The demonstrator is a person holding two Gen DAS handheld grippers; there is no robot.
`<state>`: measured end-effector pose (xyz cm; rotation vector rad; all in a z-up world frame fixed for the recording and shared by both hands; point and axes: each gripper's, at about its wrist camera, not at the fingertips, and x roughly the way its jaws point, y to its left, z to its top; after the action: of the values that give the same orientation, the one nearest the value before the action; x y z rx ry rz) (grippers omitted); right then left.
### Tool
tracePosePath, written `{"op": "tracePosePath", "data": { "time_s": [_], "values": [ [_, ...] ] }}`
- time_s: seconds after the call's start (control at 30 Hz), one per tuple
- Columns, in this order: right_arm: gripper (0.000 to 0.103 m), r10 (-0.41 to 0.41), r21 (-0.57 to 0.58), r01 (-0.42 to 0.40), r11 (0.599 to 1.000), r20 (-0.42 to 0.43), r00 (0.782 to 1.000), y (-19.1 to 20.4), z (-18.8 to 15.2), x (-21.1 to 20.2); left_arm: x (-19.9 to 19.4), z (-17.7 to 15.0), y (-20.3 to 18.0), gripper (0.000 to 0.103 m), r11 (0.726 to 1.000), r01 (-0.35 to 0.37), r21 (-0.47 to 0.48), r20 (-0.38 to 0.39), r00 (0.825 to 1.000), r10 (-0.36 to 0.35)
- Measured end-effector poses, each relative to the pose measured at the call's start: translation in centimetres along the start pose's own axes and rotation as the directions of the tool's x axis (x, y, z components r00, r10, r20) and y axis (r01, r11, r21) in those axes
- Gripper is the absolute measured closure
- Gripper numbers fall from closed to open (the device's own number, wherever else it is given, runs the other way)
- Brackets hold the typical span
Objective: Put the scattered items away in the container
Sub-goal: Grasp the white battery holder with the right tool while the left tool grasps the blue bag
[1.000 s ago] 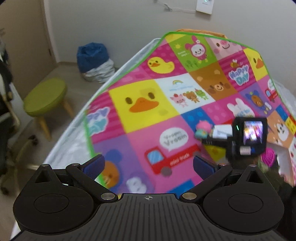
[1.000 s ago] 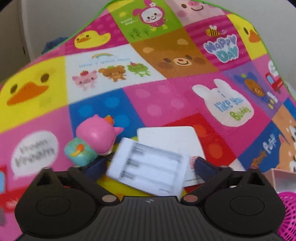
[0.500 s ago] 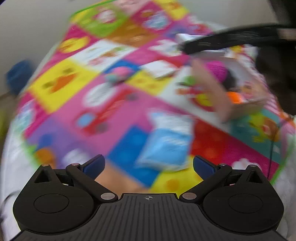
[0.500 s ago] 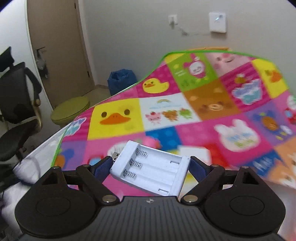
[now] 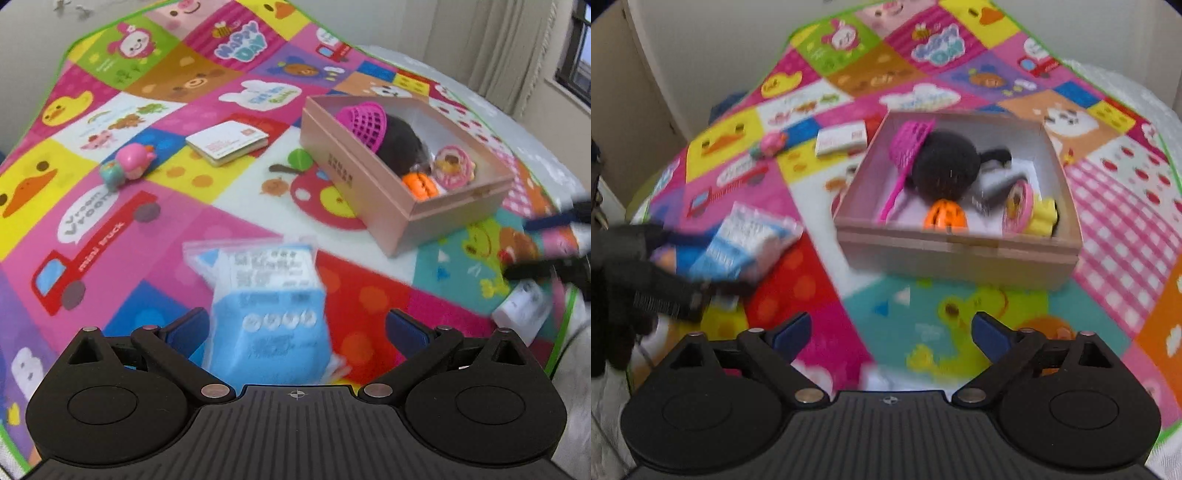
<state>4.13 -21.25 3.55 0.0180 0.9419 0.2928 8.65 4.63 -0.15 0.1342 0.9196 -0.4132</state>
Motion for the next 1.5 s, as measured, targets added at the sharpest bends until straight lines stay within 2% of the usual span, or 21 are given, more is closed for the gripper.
{"op": "tracePosePath", "data": {
  "time_s": [0.13,0.23,0.33,0.4,0.47,0.6,0.67,0.7,0.77,0.83,0.9,0.93,1.03,1.17,1.23,1.3,1.4,1.5],
  "values": [
    [0.007,0.035,-0.012,-0.035,0.999,0.01,0.999,0.1,2.4,3.2,-1.1,-0.9,1.3,0.0,1.0,-0.008,-0.018,-0.017,1.0,0.008],
    [0.004,0.061,0.054,-0.062,0.997,0.014,0.998,-0.1,4.3,6.2,-2.7,-0.9,2.3,0.0,0.998,-0.039,-0.048,0.013,0.999,0.039],
    [0.004,0.016,0.06,-0.021,0.998,0.088,0.996,-0.2,6.3,8.3,-2.9,-0.1,2.2,0.0,0.998,-0.068,-0.014,0.033,0.997,0.069],
    [0.004,-0.031,0.038,0.026,0.999,0.133,0.991,-0.5,7.4,8.9,-1.7,0.6,1.9,0.0,0.996,-0.09,0.013,0.001,0.996,0.09],
    [0.004,-0.017,0.05,0.009,0.999,0.171,0.985,-1.2,7.8,8.2,0.2,1.2,1.6,0.0,0.994,-0.104,0.015,-0.03,0.994,0.105],
    [0.0,0.012,0.081,-0.031,0.996,0.226,0.974,-2.3,6.2,5.4,4.4,1.9,0.2,0.0,1.0,-0.017,0.014,-0.11,0.994,0.018],
    [0.0,-0.007,0.065,-0.009,0.998,0.237,0.971,-2.8,4.9,3.7,5.0,2.1,-0.9,0.0,0.999,0.023,0.041,-0.092,0.996,-0.019],
    [0.0,-0.026,0.055,0.012,0.998,0.246,0.969,-3.0,4.1,2.9,5.3,2.3,-1.7,0.0,0.995,0.065,0.077,-0.081,0.995,-0.059],
    [0.0,-0.066,0.051,0.054,0.997,0.256,0.965,-4.0,2.5,1.3,5.7,3.0,-3.4,0.0,0.978,0.157,0.139,-0.066,0.987,-0.149],
    [0.0,-0.093,0.078,0.076,0.994,0.257,0.962,-5.2,0.7,0.0,5.6,3.4,-4.8,0.0,0.955,0.239,0.176,-0.047,0.971,-0.234],
    [0.0,-0.13,0.113,0.105,0.988,0.253,0.959,-6.2,-1.4,-1.2,5.3,3.5,-6.1,0.0,0.937,0.279,0.211,-0.044,0.96,-0.276],
    [0.0,-0.149,0.124,0.122,0.985,0.245,0.958,-6.6,-2.4,-1.6,5.1,3.3,-6.6,0.0,0.935,0.272,0.227,-0.046,0.962,-0.268],
    [0.0,-0.189,0.159,0.159,0.974,0.199,0.962,-7.4,-5.5,-2.3,4.5,1.8,-7.8,0.0,0.946,0.174,0.273,-0.011,0.984,-0.177],
    [0.0,-0.146,0.216,0.118,0.969,0.121,0.982,-7.8,-9.2,-2.4,2.9,-0.6,-7.5,0.0,0.959,0.085,0.27,0.038,0.994,-0.099],
    [0.0,-0.12,0.168,0.1,0.981,0.114,0.986,-6.5,-10.3,-2.0,2.0,-1.8,-7.3,0.0,0.97,0.028,0.241,0.066,0.997,-0.045],
    [0.0,-0.108,0.08,0.099,0.992,0.117,0.987,-4.7,-10.7,-1.4,1.4,-2.2,-6.9,0.0,0.978,-0.008,0.208,0.063,0.998,-0.005],
    [0.0,-0.101,-0.072,0.111,0.991,0.134,0.986,-2.2,-10.7,-0.4,1.1,-2.3,-6.5,0.0,0.983,-0.006,0.186,0.04,0.999,-0.002],
    [0.0,-0.091,-0.132,0.108,0.985,0.125,0.988,-0.8,-10.1,0.4,0.8,-2.3,-6.9,0.0,0.977,-0.008,0.214,0.051,0.999,-0.003]
  ]
}}
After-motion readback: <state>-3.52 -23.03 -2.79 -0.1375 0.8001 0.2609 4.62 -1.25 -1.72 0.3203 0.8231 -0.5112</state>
